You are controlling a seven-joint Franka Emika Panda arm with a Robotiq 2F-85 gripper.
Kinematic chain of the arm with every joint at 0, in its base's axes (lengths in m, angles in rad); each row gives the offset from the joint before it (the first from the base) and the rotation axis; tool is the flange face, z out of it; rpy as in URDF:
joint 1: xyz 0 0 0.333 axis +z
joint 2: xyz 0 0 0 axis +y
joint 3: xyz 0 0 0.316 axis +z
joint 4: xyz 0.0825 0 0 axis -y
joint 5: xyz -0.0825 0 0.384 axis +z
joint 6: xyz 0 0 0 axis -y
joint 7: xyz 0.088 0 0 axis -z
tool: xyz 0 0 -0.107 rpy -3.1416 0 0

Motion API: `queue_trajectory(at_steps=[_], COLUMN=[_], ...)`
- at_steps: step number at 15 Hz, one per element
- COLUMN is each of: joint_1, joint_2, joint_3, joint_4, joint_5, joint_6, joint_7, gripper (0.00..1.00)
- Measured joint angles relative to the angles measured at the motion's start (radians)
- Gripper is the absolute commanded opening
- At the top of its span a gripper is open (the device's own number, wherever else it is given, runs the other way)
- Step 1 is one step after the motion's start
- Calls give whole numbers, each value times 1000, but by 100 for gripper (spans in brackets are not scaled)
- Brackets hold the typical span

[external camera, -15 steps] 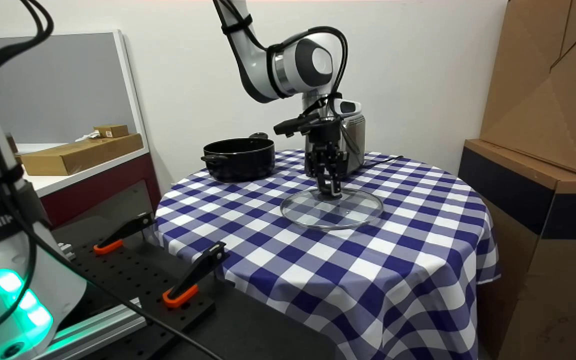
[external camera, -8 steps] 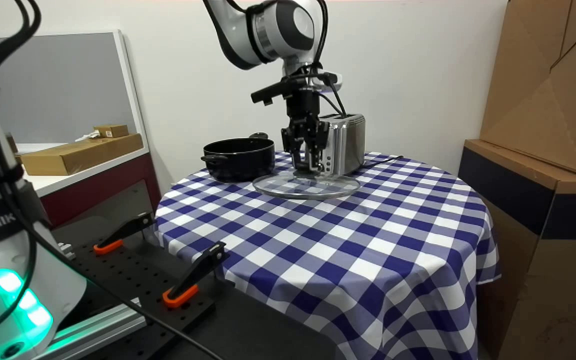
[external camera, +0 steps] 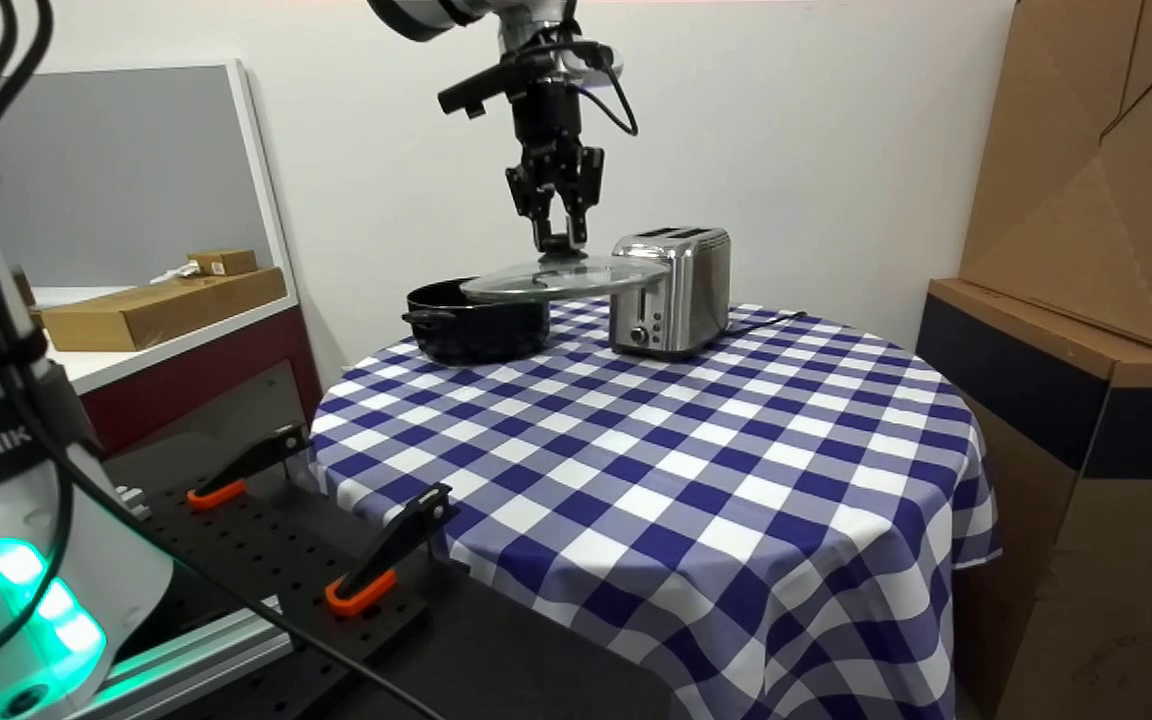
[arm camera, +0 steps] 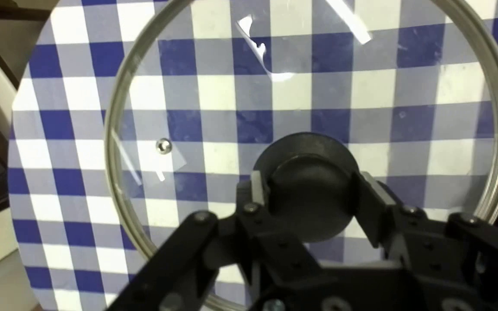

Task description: Pick up the lid from the table and put it on the pot.

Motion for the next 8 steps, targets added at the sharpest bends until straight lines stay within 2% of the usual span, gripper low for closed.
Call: queue_trajectory(at_steps=[4,8], joint_1=[25,51], joint_2=[-98,-107], joint_3=[79,130], joint_4=[21,95], joint_5=[36,60], joint_6=[0,-5], joint_7=[-34,-90], gripper=[27,27])
